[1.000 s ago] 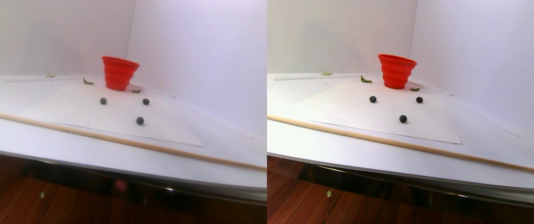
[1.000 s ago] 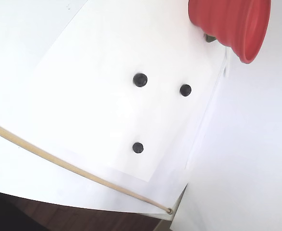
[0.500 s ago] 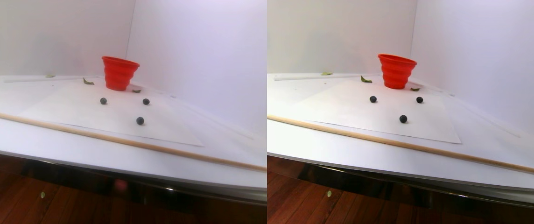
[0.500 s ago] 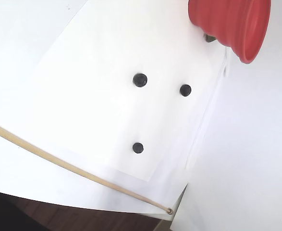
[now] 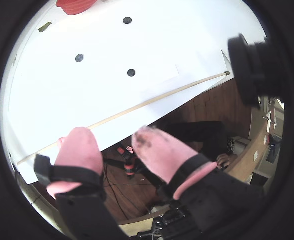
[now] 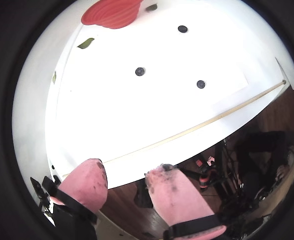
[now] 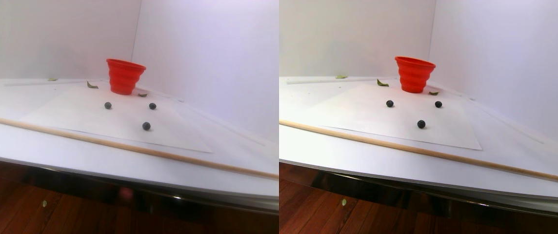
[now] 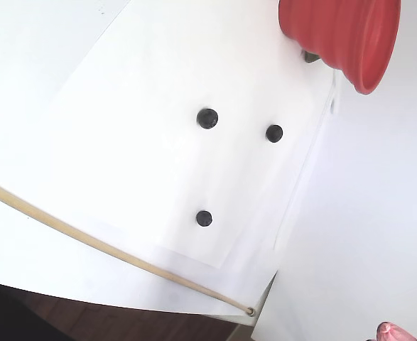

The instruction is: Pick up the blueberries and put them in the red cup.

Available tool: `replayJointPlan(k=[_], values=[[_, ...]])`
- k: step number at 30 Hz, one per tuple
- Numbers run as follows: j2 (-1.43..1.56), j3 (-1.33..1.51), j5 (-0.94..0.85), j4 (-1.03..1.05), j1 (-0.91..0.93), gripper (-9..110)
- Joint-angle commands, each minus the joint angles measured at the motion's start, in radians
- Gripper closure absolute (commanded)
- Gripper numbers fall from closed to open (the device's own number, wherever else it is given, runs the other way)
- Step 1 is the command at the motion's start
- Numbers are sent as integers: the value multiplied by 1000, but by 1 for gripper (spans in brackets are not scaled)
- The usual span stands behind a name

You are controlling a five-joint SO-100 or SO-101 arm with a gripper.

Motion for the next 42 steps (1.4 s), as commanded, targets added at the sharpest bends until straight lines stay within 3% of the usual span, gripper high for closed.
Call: replayJointPlan(k=[1, 42], values=[[-21, -14, -14, -75, 15, 86], [-531, 14, -189, -584, 18, 85]])
